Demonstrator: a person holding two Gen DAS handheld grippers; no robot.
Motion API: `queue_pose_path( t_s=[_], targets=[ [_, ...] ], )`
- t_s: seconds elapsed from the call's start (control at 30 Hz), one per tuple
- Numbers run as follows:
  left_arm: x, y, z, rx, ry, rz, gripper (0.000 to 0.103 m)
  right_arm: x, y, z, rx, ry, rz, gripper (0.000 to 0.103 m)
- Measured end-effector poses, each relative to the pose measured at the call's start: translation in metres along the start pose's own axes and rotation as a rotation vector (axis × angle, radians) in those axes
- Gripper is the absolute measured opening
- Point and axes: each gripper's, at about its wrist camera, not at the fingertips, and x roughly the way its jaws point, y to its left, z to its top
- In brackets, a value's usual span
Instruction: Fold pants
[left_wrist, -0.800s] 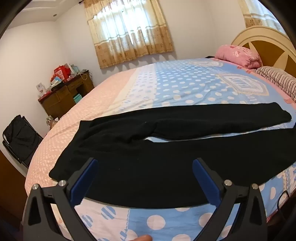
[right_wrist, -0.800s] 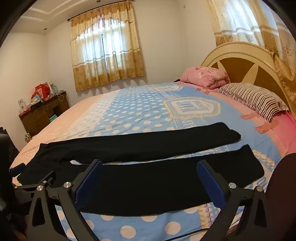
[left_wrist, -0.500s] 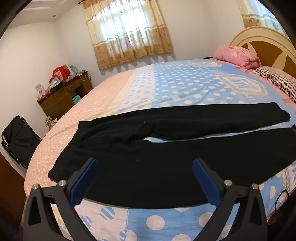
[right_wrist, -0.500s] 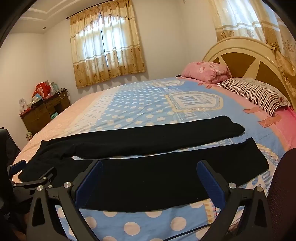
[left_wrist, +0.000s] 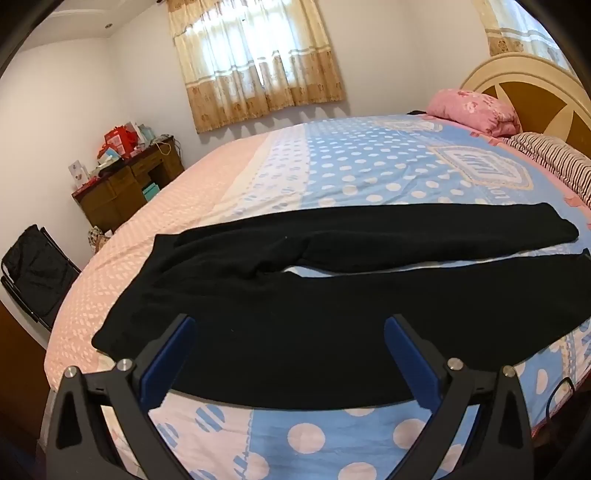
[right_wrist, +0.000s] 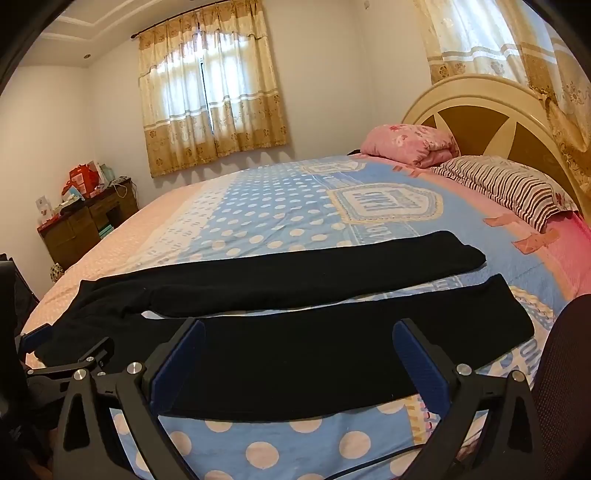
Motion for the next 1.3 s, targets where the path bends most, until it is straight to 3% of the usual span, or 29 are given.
queue_pose_path(
  t_s=[1.3],
  targets=[
    [0.001, 0.001, -0.001, -0.009, 0.014, -0.007, 0.103, 0.012, 0.001, -0.012, 0.012, 0.027, 0.004, 0.102]
  ],
)
